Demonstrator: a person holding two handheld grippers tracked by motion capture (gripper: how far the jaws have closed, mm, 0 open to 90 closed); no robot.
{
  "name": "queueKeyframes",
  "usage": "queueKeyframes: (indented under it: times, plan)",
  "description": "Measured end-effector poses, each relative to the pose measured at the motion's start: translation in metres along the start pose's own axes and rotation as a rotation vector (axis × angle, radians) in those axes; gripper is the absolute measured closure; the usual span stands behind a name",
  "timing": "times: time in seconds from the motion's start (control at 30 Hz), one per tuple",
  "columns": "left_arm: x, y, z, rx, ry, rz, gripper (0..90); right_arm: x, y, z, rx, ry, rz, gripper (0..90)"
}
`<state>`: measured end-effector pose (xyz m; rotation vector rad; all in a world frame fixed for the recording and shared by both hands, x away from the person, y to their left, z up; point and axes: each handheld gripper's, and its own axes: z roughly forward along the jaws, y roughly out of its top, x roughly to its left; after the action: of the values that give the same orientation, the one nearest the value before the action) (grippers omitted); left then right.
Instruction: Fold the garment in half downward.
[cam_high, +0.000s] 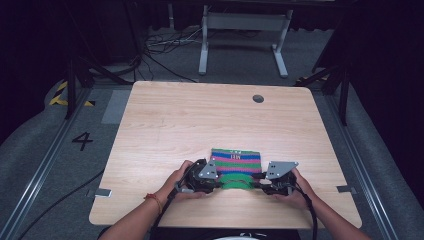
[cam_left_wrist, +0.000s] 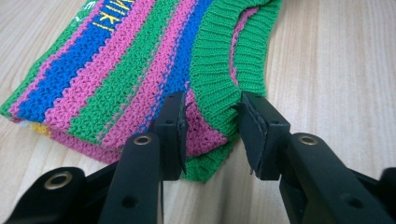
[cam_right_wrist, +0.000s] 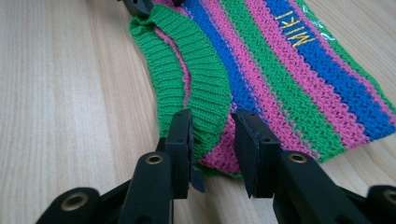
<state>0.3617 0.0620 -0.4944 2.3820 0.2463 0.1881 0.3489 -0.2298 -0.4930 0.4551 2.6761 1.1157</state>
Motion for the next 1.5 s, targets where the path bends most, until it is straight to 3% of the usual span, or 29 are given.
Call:
queueKeyframes:
  times: [0.27,0.5,0.67,0.8,1.0,1.13,1.27,1.5]
  plan:
    - [0.015,-0.001,0.005,-0.025,0.004,-0.031,63.2,-0.021,0.0,0.006,-0.008,0.007,0.041,68.9]
    - [0.039,0.008,0.01,0.025,0.013,-0.056,63.3,-0.042,0.01,0.016,0.023,-0.015,0.057,68.9]
    - [0.037,0.011,0.007,0.039,0.009,-0.053,59.8,-0.041,0.015,0.015,0.049,-0.038,0.043,62.6]
    - [0.036,0.012,-0.005,0.031,0.018,-0.056,56.5,-0.04,0.017,0.008,0.035,-0.053,0.051,57.2]
    - [0.036,0.011,-0.027,0.053,0.085,-0.053,47.1,-0.038,0.02,-0.007,0.019,-0.089,0.067,47.4]
    - [0.032,0.004,-0.044,0.09,0.143,-0.048,39.7,-0.035,0.02,-0.019,0.016,-0.123,0.065,41.3]
    - [0.03,-0.005,-0.058,0.099,0.189,-0.056,33.9,-0.032,0.015,-0.031,0.021,-0.15,0.065,36.4]
    - [0.024,-0.025,-0.071,0.141,0.23,-0.055,27.7,-0.031,-0.002,-0.048,0.037,-0.18,0.083,31.5]
